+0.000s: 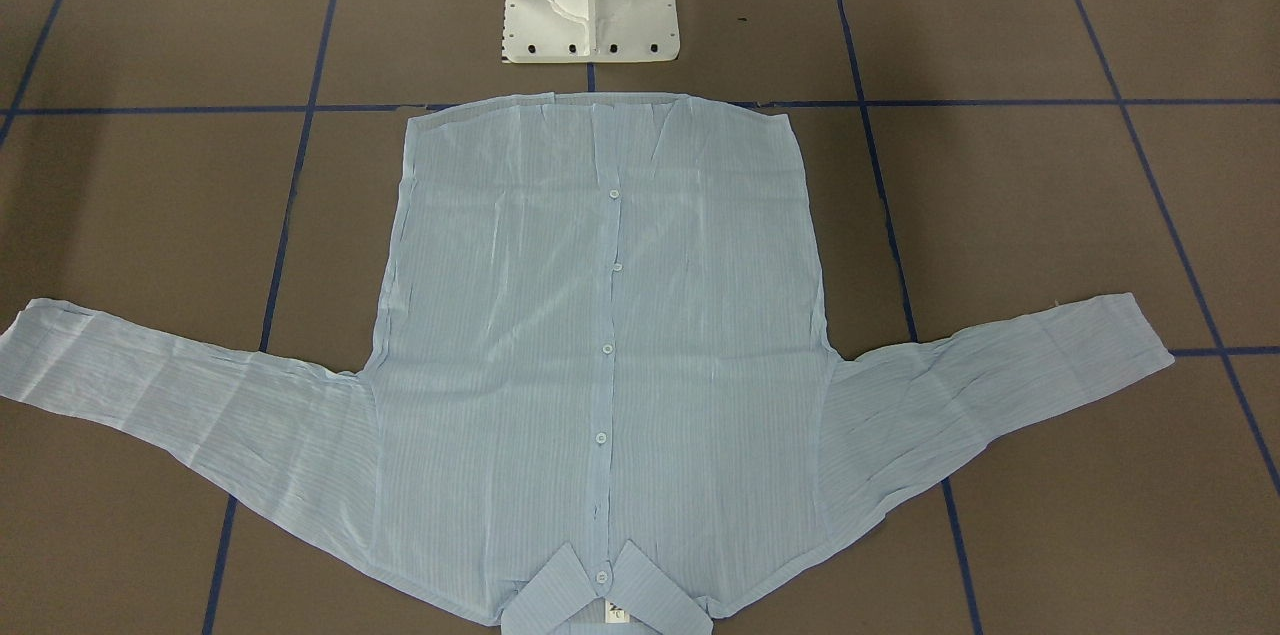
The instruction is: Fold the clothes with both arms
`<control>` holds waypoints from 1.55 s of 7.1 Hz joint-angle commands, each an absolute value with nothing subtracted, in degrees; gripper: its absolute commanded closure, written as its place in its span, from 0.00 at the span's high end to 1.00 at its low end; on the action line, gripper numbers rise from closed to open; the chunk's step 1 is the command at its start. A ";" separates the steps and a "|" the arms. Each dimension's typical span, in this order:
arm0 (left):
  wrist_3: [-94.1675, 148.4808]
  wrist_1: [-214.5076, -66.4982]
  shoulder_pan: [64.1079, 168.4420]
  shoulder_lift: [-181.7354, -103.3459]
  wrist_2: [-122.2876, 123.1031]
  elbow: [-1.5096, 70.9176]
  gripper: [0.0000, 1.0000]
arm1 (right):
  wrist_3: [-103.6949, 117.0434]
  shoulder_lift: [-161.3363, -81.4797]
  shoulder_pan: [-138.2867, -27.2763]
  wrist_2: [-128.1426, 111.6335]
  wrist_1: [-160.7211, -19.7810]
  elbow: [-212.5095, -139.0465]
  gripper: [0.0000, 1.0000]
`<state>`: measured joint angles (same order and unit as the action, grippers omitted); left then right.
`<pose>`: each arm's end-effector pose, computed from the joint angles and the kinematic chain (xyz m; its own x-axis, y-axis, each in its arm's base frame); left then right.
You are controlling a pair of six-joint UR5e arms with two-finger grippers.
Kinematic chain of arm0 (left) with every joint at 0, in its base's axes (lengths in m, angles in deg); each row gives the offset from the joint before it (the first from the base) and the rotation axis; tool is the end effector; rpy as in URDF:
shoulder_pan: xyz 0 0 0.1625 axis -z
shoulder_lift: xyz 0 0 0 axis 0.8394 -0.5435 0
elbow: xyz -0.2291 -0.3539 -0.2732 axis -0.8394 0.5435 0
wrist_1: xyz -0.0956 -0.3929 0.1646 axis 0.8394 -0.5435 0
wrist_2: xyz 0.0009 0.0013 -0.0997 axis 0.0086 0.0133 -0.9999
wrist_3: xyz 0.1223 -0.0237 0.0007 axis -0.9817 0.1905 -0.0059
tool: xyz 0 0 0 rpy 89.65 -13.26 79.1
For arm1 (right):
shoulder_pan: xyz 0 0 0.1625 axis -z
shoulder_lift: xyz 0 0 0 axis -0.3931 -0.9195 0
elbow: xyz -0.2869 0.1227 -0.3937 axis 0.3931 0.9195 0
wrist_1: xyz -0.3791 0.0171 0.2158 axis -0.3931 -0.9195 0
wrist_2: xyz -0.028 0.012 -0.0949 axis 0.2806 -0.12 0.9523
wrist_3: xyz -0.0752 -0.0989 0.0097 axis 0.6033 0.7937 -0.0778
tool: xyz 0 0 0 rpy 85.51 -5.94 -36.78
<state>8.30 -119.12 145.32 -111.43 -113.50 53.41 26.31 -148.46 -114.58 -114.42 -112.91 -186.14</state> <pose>-0.0314 -0.4293 0.6583 0.6924 0.2518 -0.6762 -0.0798 0.9581 0.2751 0.0656 -0.4461 0.7166 0.7741 -0.0023 0.6330 0.0175 0.9997 -0.0178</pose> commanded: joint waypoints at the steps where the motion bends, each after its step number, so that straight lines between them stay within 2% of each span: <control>1: 8.21 -121.93 145.32 -111.43 -113.50 53.60 1.00 | 26.17 -148.28 -114.47 -114.69 -112.82 -186.32 1.00; 4: 8.38 -124.15 145.15 -112.13 -113.76 53.95 1.00 | 26.16 -146.53 -114.47 -114.78 -112.30 -187.11 1.00; 7: 9.17 -127.48 145.23 -119.33 -113.24 52.89 1.00 | 25.20 -145.91 -114.47 -114.43 -93.36 -187.12 1.00; 9: 9.44 -135.54 145.58 -120.13 -113.23 52.02 1.00 | 23.71 -144.77 -114.38 -115.48 -92.17 -185.28 1.00; 11: 14.35 -136.11 145.67 -119.87 -113.32 52.10 1.00 | 19.00 -144.68 -113.08 -115.58 -84.39 -182.03 1.00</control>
